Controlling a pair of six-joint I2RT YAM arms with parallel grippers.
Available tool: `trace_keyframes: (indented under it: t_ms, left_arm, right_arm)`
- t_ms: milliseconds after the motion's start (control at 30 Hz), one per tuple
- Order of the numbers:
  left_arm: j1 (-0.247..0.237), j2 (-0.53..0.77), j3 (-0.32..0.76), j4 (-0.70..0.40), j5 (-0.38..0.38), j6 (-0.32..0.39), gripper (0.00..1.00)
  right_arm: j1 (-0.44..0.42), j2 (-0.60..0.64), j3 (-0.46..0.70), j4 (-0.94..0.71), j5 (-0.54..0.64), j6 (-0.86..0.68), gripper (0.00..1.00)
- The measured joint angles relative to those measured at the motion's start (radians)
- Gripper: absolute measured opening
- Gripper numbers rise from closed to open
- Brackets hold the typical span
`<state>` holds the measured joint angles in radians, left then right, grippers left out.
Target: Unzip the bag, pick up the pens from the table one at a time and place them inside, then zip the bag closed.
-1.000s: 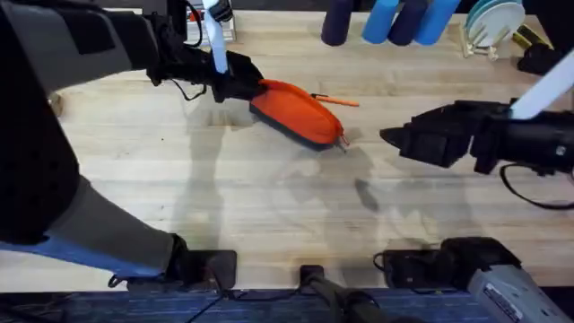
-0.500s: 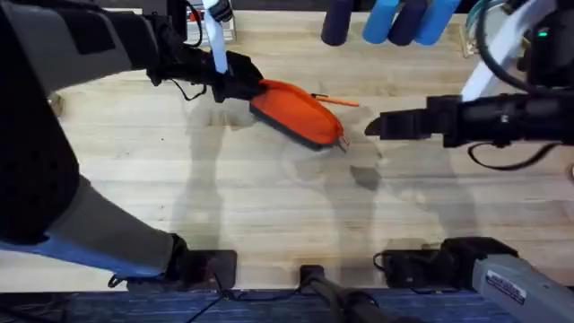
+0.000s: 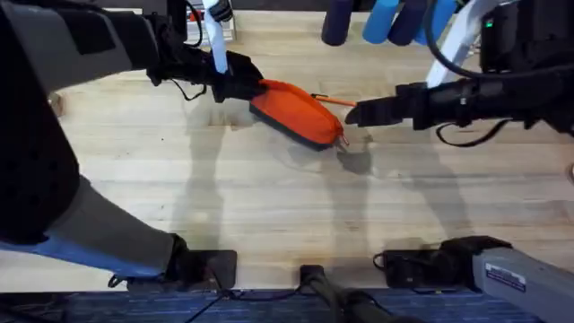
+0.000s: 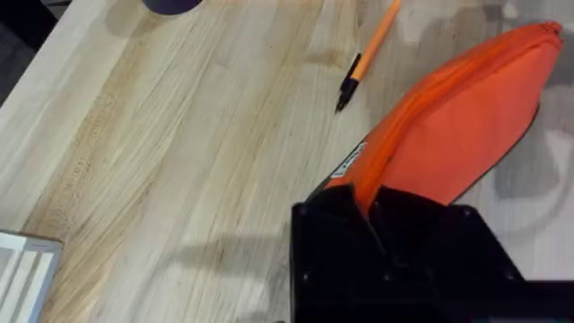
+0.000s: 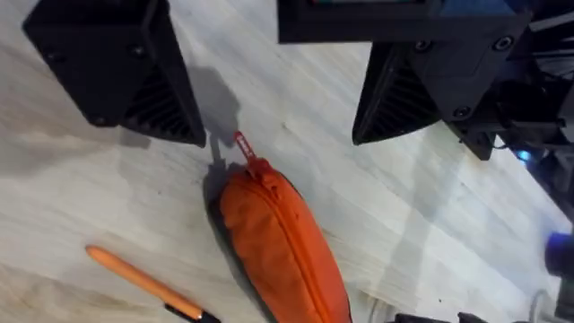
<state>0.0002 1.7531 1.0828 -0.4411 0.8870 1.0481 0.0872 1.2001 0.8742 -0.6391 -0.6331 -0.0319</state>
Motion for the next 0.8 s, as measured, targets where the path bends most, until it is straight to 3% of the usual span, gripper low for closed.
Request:
trace_keyframes:
  t_ms: [800]
  left_arm:
    - [0.0,0.0,0.0,0.0,0.0,0.0,0.043]
  right_arm:
    - [0.114,0.214,-0.021,0.154,0.0,0.006,0.996]
